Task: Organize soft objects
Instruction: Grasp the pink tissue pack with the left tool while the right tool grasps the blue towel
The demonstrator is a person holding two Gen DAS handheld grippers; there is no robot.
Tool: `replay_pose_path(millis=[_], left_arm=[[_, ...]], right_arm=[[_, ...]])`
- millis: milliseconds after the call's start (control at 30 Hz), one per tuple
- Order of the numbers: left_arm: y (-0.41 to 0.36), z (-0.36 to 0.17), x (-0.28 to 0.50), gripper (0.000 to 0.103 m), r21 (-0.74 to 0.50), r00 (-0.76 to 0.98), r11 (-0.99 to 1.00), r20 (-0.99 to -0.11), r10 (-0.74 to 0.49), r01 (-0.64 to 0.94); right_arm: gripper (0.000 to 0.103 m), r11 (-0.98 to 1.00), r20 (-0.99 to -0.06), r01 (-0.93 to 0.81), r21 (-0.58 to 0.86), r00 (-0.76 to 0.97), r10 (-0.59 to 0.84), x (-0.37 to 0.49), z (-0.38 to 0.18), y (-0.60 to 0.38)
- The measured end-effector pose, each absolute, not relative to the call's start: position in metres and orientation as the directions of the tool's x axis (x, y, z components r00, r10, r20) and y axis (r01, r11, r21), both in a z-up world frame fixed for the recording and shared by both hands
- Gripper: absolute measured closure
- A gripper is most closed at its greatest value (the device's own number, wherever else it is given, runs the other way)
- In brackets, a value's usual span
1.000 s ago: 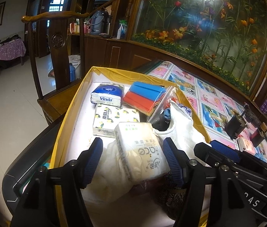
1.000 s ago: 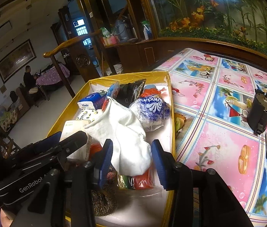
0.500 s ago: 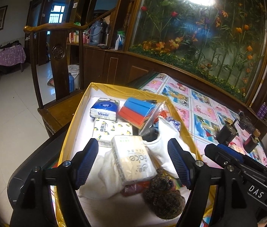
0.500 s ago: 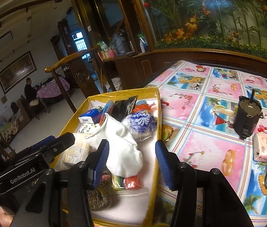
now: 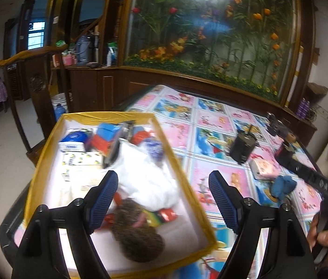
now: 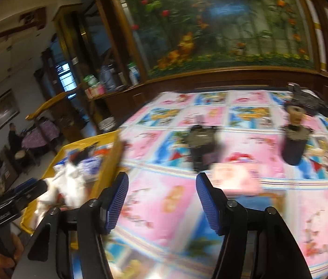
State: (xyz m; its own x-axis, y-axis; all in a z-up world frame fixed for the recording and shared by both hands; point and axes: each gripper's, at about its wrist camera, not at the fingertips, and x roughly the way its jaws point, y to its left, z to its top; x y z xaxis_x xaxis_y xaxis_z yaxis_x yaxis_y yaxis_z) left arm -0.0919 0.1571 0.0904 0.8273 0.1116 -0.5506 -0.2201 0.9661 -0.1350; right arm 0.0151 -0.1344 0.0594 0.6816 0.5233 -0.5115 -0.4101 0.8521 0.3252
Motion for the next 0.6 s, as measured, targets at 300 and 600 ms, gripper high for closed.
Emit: replay_pose_path(millis=[300, 600], left_arm=[[0.108, 0.076, -0.077, 0.023, -0.118, 0.805, 0.988, -0.594, 0.009, -0.098], [0.100, 0.073, -0.075, 0.023, -0.098, 0.789, 0.993, -0.614, -0.010, -0.063]], right_arm=[[0.036, 0.828, -0.624, -0.206, 0.521, 0.569, 0.535, 0.099, 0.015, -0.211], [0.033, 0.658, -0.565, -0.429, 0.619, 0.338, 0.752, 0.091, 0.012, -0.158]])
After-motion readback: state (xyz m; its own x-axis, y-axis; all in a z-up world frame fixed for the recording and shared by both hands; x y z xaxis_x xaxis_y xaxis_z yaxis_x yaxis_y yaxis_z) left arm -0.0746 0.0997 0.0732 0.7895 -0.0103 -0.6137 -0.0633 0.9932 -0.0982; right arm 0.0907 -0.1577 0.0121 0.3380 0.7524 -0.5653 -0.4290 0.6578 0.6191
